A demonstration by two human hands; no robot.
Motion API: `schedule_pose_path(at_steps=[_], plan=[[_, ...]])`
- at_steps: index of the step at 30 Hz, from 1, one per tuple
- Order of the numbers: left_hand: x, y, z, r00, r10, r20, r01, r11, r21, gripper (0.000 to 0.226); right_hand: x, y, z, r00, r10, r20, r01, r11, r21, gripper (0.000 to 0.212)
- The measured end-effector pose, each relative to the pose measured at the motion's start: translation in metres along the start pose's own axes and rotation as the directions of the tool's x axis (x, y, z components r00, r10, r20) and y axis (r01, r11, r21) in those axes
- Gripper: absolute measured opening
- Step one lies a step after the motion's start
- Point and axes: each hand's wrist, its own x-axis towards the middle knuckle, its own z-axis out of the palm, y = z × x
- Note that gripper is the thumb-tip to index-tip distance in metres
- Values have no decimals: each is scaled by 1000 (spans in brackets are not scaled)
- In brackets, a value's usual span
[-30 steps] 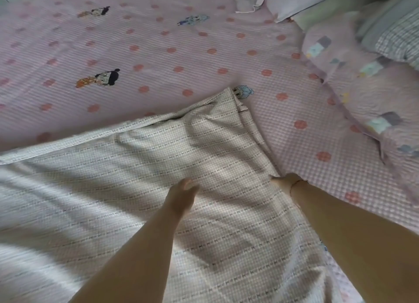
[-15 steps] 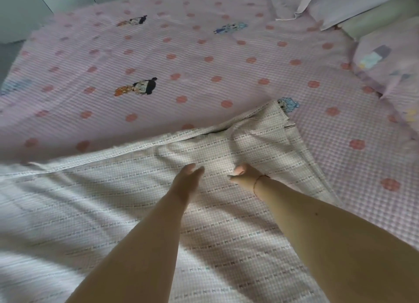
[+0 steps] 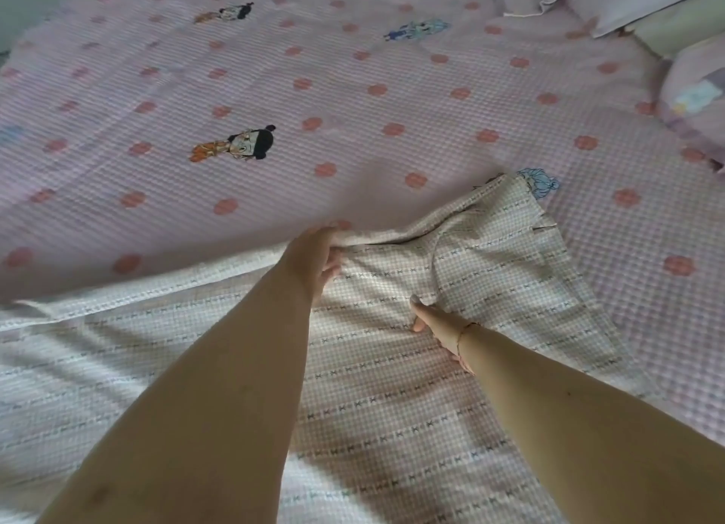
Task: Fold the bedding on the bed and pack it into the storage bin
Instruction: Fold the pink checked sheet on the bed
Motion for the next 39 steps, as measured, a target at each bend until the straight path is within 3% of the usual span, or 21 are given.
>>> schedule_pose_path(at_steps=[4, 7, 9, 11, 14, 17, 21, 24, 29, 31, 35, 39], plan=[[26, 43, -2, 982, 75, -176, -94, 991, -99, 12, 12, 0, 2, 999, -14, -32, 15, 1000, 20, 59], [39, 67, -1, 987, 144, -76, -138, 987, 85, 17, 25, 4, 5, 1000, 8, -21, -7, 999, 54, 59], [43, 62, 5, 997, 51, -56, -37, 972, 233, 33, 33, 6, 6, 1000, -4, -18, 5, 997, 75, 61], [38, 45, 18, 998, -54, -24, 59, 920, 388, 27, 37, 7, 8, 999, -24, -24, 26, 997, 74, 62], [43, 20, 32, 993, -117, 21, 93, 875, 475, 39, 45, 11, 7, 1000, -22, -20, 24, 996, 82, 66], [57, 13, 31, 999, -39, -19, 44, 849, 526, 52, 52, 14, 8, 999, -31, -6, 32, 995, 99, 69], [64, 13, 24, 999, 42, 3, -29, 630, 776, 29, 54, 15, 10, 999, -44, -24, 46, 993, 110, 69], [69, 27, 17, 994, 112, -3, -72, 659, 749, 29, 51, 13, 10, 999, -40, -24, 43, 992, 123, 71], [72, 40, 13, 902, 422, -87, -249, 676, 694, 28, 39, 8, 5, 999, -50, -7, 51, 994, 101, 68], [64, 28, 17, 889, 451, -80, -248, 621, 743, 18, 38, 7, 6, 998, -56, -6, 56, 992, 113, 70], [52, 9, 16, 892, 453, -11, -257, 526, 811, 29, 37, 4, 9, 998, -62, -33, 65, 993, 101, 66], [33, 4, 11, 868, 496, -22, -292, 547, 785, 30, 27, 3, 7, 998, -62, -8, 62, 993, 100, 71]])
